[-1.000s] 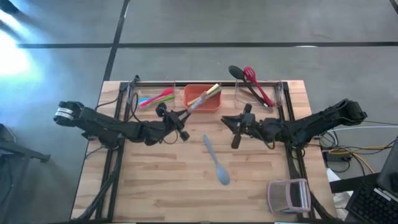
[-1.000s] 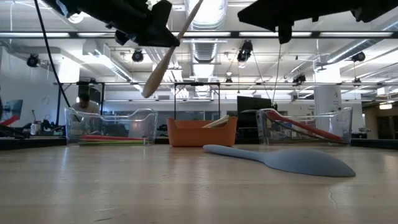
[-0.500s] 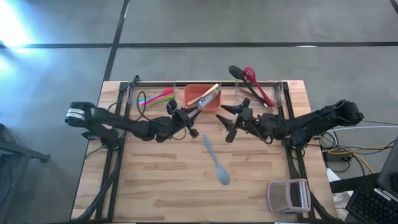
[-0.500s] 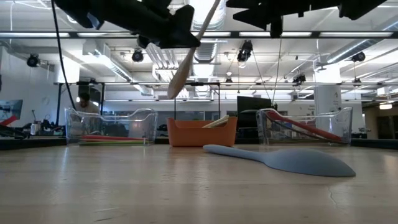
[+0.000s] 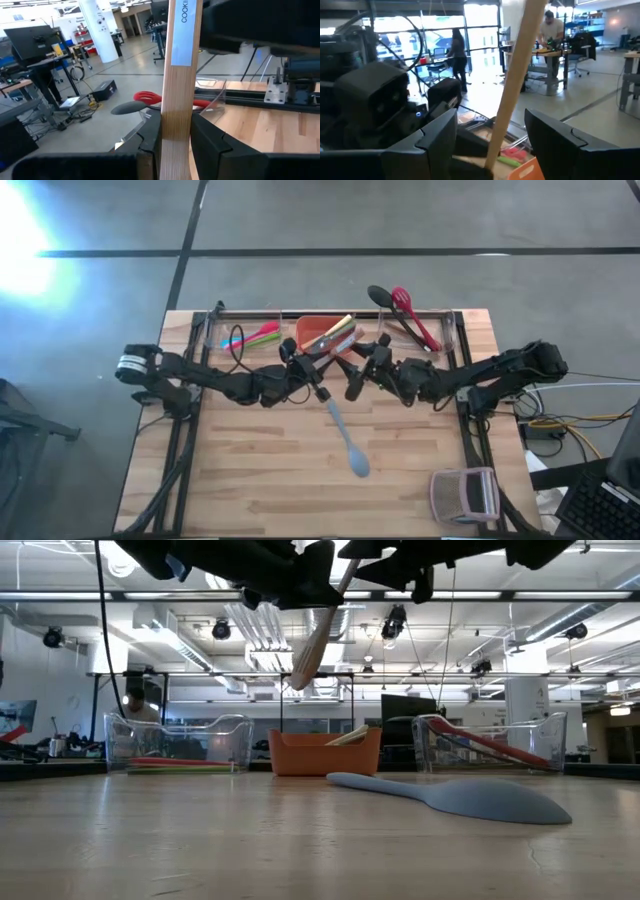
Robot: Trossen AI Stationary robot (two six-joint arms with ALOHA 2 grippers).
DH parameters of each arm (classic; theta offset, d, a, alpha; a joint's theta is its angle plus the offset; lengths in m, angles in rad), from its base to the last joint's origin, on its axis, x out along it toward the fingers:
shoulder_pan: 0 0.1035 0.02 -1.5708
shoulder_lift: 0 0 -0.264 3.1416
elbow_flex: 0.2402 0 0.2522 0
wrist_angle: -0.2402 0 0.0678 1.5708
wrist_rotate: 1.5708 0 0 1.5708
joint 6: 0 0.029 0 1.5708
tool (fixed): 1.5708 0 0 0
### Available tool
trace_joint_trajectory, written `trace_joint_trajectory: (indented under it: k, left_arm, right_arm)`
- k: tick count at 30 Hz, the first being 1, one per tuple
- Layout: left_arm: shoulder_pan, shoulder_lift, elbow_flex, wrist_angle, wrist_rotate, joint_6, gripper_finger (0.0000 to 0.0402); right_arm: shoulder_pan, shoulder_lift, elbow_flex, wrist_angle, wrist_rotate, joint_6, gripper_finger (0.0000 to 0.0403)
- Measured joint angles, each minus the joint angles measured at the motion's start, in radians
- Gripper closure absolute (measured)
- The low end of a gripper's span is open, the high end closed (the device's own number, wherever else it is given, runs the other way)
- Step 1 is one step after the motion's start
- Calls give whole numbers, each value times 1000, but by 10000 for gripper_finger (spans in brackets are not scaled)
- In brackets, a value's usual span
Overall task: Pick & Place Kitchen Items
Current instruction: Put the wooden serving spoon into the right transparent bin
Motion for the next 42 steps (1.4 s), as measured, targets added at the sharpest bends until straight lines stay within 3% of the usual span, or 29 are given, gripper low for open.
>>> trace_joint_trajectory:
  k: [9,12,17,18,20,24,30,35,42]
  left_arm:
    - [0,-2,2,1,5,1,325]
    - [0,-2,2,-1,5,2,325]
    - [2,-1,2,-4,16,12,325]
    - [1,0,2,-7,12,6,333]
    - [0,-1,2,7,15,-3,389]
    - [0,-1,2,1,24,3,400]
    - [-4,-11,2,-15,60,11,378]
    - [-4,-33,2,-112,60,-36,350]
    - [-3,-47,1,-216,60,-142,260]
  right_arm:
    - [-38,27,53,-4,52,6,208]
    - [-38,26,53,-9,51,-2,256]
    - [-36,26,54,-20,32,-29,373]
    - [-36,26,53,-39,33,-34,378]
    - [-39,24,57,-76,53,-35,385]
    - [-43,23,59,-88,59,-35,385]
    - [-43,13,59,-104,55,-57,385]
    - [-41,-51,59,-223,52,-58,385]
    - [-49,-200,60,-441,52,-58,385]
